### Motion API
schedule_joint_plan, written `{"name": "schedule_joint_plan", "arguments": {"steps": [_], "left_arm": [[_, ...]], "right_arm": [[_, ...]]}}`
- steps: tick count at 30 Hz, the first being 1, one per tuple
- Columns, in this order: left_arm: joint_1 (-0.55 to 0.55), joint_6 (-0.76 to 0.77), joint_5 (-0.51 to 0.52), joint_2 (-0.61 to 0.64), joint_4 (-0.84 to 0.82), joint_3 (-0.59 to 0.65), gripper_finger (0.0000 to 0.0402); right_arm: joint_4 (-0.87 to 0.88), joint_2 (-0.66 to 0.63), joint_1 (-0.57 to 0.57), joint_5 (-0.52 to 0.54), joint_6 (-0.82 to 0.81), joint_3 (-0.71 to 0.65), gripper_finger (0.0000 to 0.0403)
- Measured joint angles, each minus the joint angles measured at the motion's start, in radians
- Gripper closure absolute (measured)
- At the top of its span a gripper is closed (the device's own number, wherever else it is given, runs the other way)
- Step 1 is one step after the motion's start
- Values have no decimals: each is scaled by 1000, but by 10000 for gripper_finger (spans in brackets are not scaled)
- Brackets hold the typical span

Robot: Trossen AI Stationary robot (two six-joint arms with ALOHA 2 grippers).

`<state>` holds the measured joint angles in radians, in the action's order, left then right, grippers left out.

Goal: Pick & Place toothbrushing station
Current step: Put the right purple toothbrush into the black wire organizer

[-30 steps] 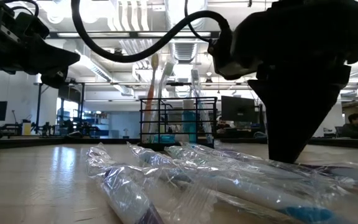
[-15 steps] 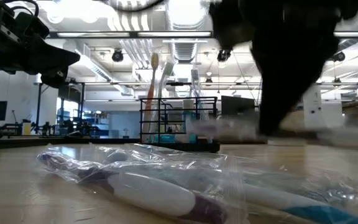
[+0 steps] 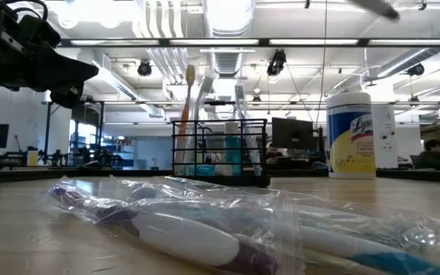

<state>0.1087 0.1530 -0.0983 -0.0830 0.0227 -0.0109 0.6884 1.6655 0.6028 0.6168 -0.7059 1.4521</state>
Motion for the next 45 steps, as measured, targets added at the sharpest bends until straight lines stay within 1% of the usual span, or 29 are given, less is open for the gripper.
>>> {"name": "schedule_joint_plan", "arguments": {"steps": [3,7,12,18,20,27,33,38,45], "left_arm": [[0,0,3,0,0,0,392],[0,0,4,0,1,0,392],[0,1,7,0,2,0,392],[0,4,12,0,3,0,392],[1,4,13,0,3,0,392],[1,3,13,0,8,0,392],[1,2,13,0,44,0,392],[1,-3,13,0,67,0,392],[1,-26,13,0,74,0,392]], "right_arm": [[-24,-67,21,40,118,-6,385],[-142,-151,22,34,305,-40,385],[-329,-272,6,-46,485,-136,386],[-549,-438,5,-106,612,-326,386],[-629,-493,5,-126,644,-406,386],[-915,-700,5,-128,723,-706,386],[-1138,-817,5,-127,794,-933,386],[-1260,-867,-22,-122,820,-1056,386],[-1379,-871,-51,-130,839,-1164,386]]}}
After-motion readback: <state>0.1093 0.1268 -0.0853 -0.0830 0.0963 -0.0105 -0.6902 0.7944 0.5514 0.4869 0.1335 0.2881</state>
